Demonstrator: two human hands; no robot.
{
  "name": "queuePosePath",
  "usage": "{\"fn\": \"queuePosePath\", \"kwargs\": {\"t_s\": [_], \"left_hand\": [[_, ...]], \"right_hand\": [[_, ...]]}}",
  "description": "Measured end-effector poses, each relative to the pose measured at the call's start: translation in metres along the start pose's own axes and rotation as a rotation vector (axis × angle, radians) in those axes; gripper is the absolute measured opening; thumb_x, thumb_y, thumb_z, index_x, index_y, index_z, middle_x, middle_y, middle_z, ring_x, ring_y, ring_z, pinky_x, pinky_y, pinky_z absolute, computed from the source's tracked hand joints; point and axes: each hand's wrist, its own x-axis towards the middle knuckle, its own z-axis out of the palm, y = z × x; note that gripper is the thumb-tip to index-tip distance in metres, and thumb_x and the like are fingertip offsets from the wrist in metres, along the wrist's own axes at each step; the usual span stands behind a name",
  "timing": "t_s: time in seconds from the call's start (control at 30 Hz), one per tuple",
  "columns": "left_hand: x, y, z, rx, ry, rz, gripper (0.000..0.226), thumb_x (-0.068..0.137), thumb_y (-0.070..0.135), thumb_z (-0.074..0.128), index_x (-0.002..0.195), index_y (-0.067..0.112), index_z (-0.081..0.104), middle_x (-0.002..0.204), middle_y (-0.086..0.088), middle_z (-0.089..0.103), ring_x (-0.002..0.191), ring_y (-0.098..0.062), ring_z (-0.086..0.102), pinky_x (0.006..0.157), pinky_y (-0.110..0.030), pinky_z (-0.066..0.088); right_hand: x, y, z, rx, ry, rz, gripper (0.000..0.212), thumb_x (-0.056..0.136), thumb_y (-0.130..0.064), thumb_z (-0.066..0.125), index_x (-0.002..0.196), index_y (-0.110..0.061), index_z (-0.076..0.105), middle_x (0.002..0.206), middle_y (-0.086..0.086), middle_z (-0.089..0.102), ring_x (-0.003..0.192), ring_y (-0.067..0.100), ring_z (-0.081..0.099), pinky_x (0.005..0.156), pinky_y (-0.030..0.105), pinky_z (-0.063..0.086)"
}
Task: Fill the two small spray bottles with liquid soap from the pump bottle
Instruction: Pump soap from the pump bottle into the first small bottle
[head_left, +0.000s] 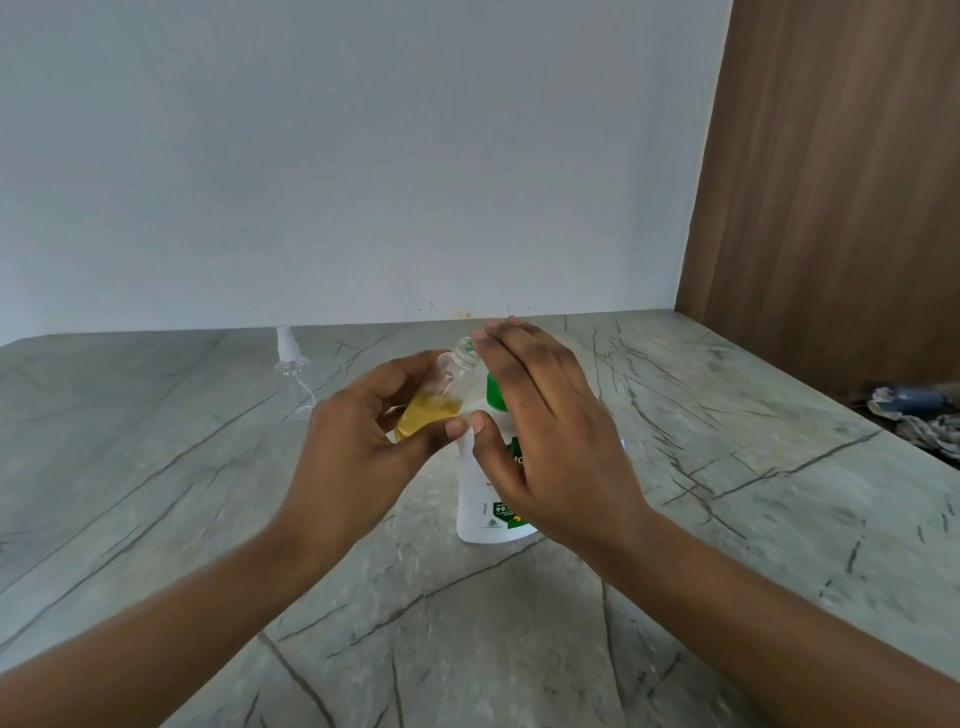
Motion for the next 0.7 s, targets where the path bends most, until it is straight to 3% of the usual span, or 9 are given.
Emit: {"fn": "queuePosePath", "kwargs": {"t_s": [0.5,0.6,0.7], "left_hand": [[-0.003,-0.009,0.002,0.004,-0.014,0.010,0.048,0.067,0.031,0.075,0.109,0.043,0.056,0.103,0.019,0.066,0.094,0.002,0.063,0.081,-0.010,0.047],[0.001,-0.008,-0.001,0.014,-0.006,0.018,0.048,0.069,0.027,0.077,0.108,0.045,0.055,0.102,0.021,0.066,0.092,0.004,0.063,0.079,-0.008,0.046],[0.001,-0.004,0.001,0.000,-0.014,0.006,0.047,0.069,0.029,0.076,0.109,0.044,0.054,0.103,0.026,0.063,0.095,0.006,0.062,0.078,-0.005,0.045]], "right_hand": [[-0.007,0.002,0.001,0.007,-0.027,0.007,0.046,0.089,-0.027,0.047,0.125,0.000,0.055,0.125,0.013,0.056,0.121,0.020,0.043,0.098,0.023,0.036],[-0.002,0.002,0.001,0.008,-0.027,0.002,0.048,0.089,-0.030,0.046,0.126,0.000,0.054,0.125,0.013,0.056,0.120,0.020,0.044,0.094,0.026,0.041],[0.001,0.002,0.000,-0.016,-0.015,0.002,0.048,0.088,-0.029,0.046,0.125,0.000,0.055,0.125,0.013,0.057,0.120,0.019,0.042,0.095,0.024,0.037]]}}
